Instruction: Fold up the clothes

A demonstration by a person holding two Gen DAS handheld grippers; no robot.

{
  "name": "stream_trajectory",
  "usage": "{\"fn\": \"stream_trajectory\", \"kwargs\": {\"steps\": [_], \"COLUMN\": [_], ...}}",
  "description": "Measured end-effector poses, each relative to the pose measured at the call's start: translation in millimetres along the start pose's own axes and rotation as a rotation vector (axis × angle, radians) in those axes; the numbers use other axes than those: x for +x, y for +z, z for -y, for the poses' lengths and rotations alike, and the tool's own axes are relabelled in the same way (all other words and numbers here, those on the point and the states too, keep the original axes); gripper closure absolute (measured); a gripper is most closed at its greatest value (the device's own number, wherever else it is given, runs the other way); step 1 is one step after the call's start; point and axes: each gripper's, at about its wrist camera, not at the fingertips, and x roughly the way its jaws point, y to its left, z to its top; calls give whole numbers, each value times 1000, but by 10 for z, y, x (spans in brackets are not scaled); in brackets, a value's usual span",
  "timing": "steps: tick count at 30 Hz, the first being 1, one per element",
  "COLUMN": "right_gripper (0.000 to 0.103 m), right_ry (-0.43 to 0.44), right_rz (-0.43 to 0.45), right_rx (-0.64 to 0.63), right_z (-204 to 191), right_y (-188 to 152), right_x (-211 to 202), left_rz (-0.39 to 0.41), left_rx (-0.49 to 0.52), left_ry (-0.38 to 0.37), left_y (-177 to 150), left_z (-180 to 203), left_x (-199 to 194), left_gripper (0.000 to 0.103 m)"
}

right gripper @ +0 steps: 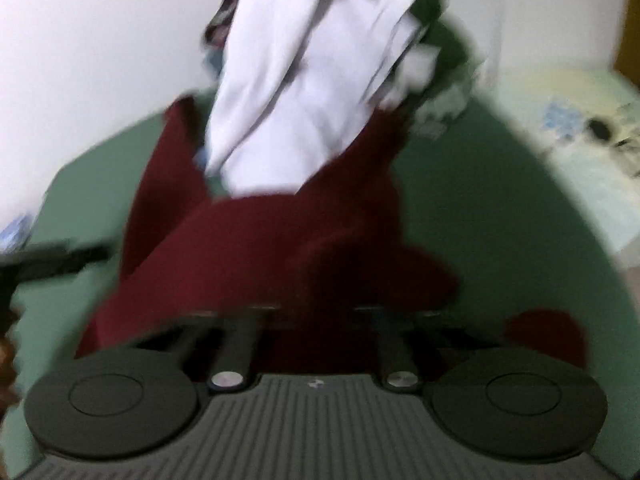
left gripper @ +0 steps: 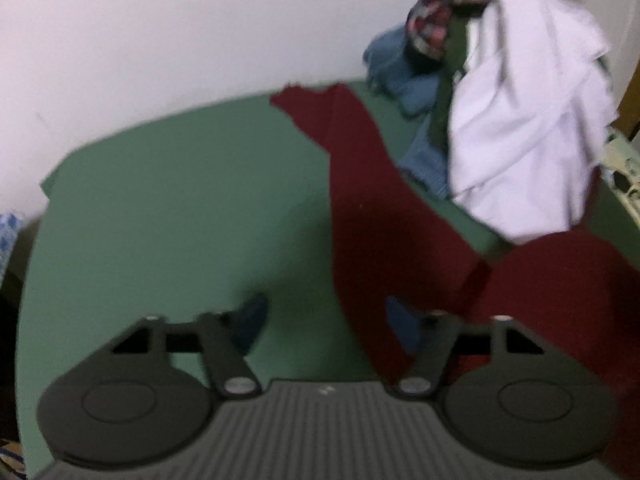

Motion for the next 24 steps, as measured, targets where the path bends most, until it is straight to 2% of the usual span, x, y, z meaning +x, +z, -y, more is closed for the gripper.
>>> {"fn": "stream_trajectory", "kwargs": {"steps": [1, 3, 5, 9, 10, 12, 13, 15, 16, 17, 18, 20, 21, 23, 24], "right_gripper": [94, 94, 94, 94, 93, 90, 89, 66, 44, 35, 37, 52, 55, 57, 57], "right_ry": [14, 48, 111, 191, 210, 250, 277, 325, 320, 306, 283, 231, 204, 151, 193], "right_rz": [14, 37, 10, -167, -187, -148, -95, 3, 35, 61, 66, 56, 52, 42, 16], "right_rx": [-31, -116, -187, -338, -396, -458, -429, -289, -197, -106, -59, -4, 23, 78, 109], "right_z": [13, 1, 24, 24, -13, -39, -10, 93, 152, 207, 250, 323, 360, 433, 465], "right_y": [-37, -163, -344, -880, -970, -936, -816, -551, -416, -286, -202, -76, -14, 112, 147], "right_x": [-60, -289, -529, -837, -938, -1144, -1243, -1337, -1281, -1191, -1062, -768, -621, -326, -248], "left_rz": [-22, -31, -28, 1, 8, 16, 20, 25, 29, 37, 45, 61, 71, 90, 99], "left_rx": [-9, -34, -46, 12, 19, 24, 24, 22, 21, 18, 18, 35, 36, 37, 33], "left_ry": [2, -16, -45, -25, -29, -40, -47, -59, -66, -74, -80, -70, -59, -36, -26], "left_y": [12, 38, 59, -52, -107, -221, -278, -386, -437, -492, -543, -597, -574, -528, -495], "left_z": [-2, -14, 2, 152, 169, 179, 176, 168, 161, 148, 137, 135, 109, 57, 28], "left_x": [89, 183, 220, 158, 111, 2, -58, -173, -234, -310, -382, -487, -506, -544, -547], "left_gripper": [79, 83, 100, 103, 103, 103, 103, 103, 103, 103, 103, 103, 103, 103, 99]}}
